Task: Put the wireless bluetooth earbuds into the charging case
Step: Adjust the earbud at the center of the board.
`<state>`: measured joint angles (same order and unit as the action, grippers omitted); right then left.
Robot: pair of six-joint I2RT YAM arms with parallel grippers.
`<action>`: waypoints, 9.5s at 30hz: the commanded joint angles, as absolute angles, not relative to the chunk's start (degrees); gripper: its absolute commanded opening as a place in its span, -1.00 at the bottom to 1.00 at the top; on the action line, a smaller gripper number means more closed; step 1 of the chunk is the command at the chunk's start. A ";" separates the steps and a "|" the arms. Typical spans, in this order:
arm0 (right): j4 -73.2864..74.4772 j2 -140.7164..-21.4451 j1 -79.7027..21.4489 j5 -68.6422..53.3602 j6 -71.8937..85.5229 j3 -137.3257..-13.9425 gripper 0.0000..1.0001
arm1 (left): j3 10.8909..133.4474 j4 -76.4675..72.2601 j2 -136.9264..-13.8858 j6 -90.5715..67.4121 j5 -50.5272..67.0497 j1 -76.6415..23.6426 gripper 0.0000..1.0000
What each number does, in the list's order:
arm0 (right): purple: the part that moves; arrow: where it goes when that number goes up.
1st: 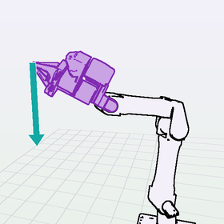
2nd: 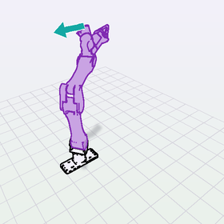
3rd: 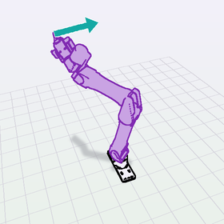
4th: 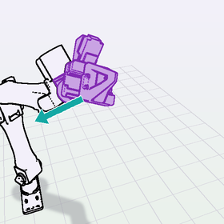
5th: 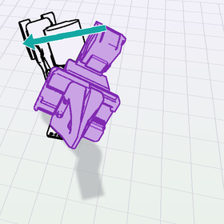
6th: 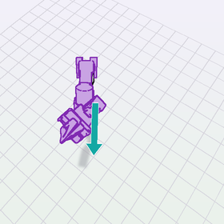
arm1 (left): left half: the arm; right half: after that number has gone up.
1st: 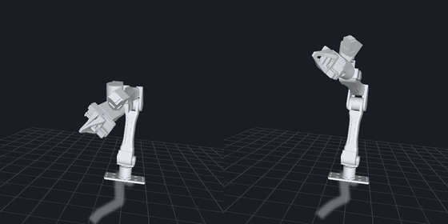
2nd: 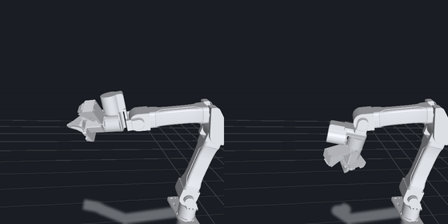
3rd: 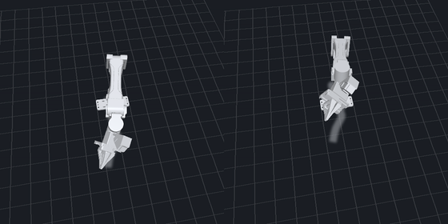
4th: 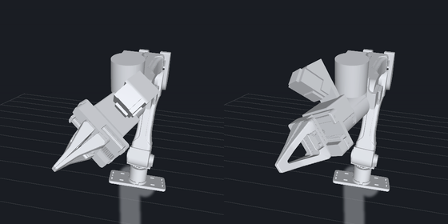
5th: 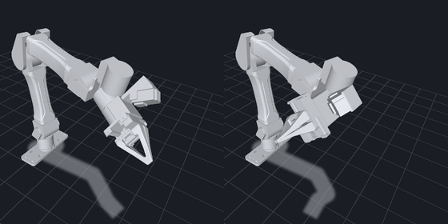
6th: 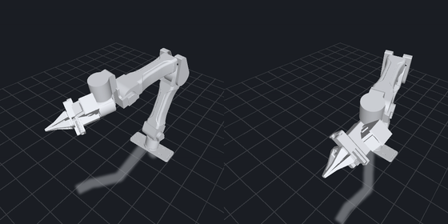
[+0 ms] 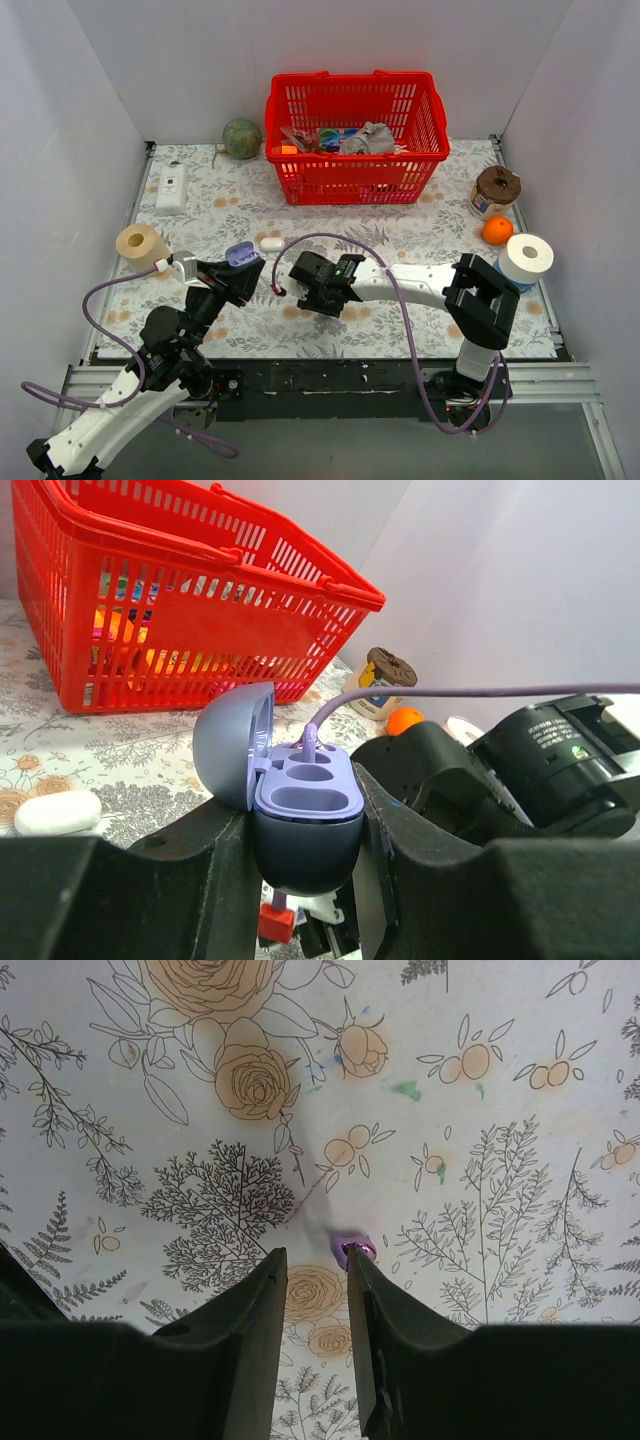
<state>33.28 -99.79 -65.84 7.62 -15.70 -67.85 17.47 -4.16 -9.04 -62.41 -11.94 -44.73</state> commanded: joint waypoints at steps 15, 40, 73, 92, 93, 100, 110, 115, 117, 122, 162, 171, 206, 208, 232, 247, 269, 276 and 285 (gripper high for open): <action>32.61 -103.01 -66.36 11.86 -17.14 -69.44 -0.39 | 17.93 -2.90 -7.56 -62.32 -15.12 -44.47 -1.00; 17.23 -78.05 -66.18 23.03 10.53 -51.27 -0.97 | 17.40 -3.25 -7.12 -62.75 -15.47 -44.56 -1.00; 13.27 -93.07 -68.64 22.67 18.55 -51.76 -0.97 | 17.58 -2.72 -8.09 -62.67 -15.03 -44.47 -1.00; 13.62 -89.30 -66.88 21.09 13.80 -52.74 -0.97 | 17.40 -2.64 -7.91 -62.58 -15.47 -44.56 -1.00; 13.45 -87.56 -66.88 21.01 13.45 -52.21 -0.97 | 17.40 -2.72 -7.91 -62.58 -15.47 -44.47 -1.00; 11.33 -82.00 -66.88 19.33 10.20 -53.43 -0.64 | 17.31 -2.90 -7.82 -62.67 -15.47 -44.47 -1.00; 27.43 -90.36 -60.57 20.40 23.25 -64.26 -0.27 | 17.40 -2.55 -7.21 -62.84 -15.38 -44.47 -1.00; 20.40 -82.72 -55.12 13.47 31.28 -55.22 -0.19 | 17.58 -2.11 -6.68 -62.75 -15.56 -44.47 -1.00; 18.82 -80.00 -54.06 11.61 34.26 -53.01 -0.08 | 17.49 -2.11 -6.68 -62.75 -15.56 -44.56 -1.00; 20.20 -80.15 -51.16 4.57 37.26 -52.55 0.13 | 17.49 -2.37 -6.94 -62.84 -15.29 -44.47 -1.00; 29.54 -90.80 -59.50 15.56 6.06 -62.41 0.22 | 17.31 -2.72 -7.47 -63.37 -14.59 -44.47 -1.00; 26.55 -87.81 -59.59 11.87 12.73 -59.94 0.19 | 17.23 -2.90 -8.00 -63.28 -14.68 -44.56 -1.00; 24.08 -81.74 -62.75 23.12 14.42 -52.82 0.02 | 17.66 -2.72 -7.82 -63.81 -13.89 -44.56 -1.00; 23.56 -82.09 -62.67 22.68 14.15 -53.52 0.01 | 17.93 -2.73 -8.26 -63.81 -13.71 -44.56 -1.00; 17.03 -78.65 -62.75 15.64 9.49 -48.60 -0.20 | 16.87 -2.64 -8.70 -67.06 -13.01 -44.47 -1.00; 16.17 -84.19 -63.02 13.97 7.30 -47.81 0.18 | 16.96 -1.23 -7.82 -67.41 -13.80 -44.56 -1.00; 17.05 -91.14 -63.10 10.46 2.29 -55.28 0.29 | 17.31 -0.88 -8.44 -67.06 -14.15 -44.56 -1.00; 17.75 -93.25 -62.93 11.25 1.67 -55.90 0.26 | 17.49 -0.88 -9.05 -66.71 -14.24 -44.56 -1.00; 17.67 -93.52 -62.93 11.34 1.67 -56.08 0.10 | 17.49 -1.49 -9.75 -66.62 -14.41 -44.56 -1.00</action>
